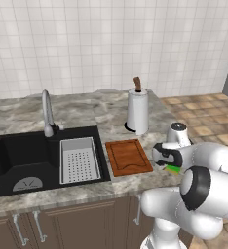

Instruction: Pick up the sponge from the counter and clean the cutting board by briefly scrubbing or pressing down on the cutting board. Once finished, release the sponge.

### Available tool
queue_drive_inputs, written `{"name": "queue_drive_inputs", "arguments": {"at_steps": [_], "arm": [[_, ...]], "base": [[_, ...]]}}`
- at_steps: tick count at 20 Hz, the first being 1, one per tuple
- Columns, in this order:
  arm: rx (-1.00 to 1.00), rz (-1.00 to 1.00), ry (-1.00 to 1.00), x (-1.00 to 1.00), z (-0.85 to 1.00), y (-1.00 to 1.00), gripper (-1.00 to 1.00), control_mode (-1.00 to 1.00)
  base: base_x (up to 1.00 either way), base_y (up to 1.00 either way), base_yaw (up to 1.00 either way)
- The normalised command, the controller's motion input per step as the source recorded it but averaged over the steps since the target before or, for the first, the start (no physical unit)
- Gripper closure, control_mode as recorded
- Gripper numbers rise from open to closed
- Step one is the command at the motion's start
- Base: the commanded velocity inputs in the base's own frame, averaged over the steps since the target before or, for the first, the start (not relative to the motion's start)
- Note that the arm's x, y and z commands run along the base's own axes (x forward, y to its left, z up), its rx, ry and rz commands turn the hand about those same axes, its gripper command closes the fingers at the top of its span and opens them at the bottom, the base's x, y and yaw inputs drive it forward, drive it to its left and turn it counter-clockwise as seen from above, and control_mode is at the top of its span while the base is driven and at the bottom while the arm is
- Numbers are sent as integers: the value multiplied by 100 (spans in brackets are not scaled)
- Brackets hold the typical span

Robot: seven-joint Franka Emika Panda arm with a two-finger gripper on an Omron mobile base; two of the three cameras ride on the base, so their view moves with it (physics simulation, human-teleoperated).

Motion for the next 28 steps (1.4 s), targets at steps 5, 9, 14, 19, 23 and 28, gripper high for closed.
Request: {"name": "queue_drive_inputs", "arguments": {"at_steps": [5,9,14,19,23,28], "arm": [[0,1,0,8,-4,-4,-100,-100],[0,1,2,11,-7,-6,-100,-100],[0,1,2,9,-7,-2,-100,-100],[0,0,1,7,-8,0,-100,-100],[0,0,1,2,-5,0,-100,-100],[0,0,0,0,-9,0,-100,-100]], "base": [[0,0,0],[0,0,0],[0,0,0],[0,0,0],[0,0,0],[0,0,0]]}}
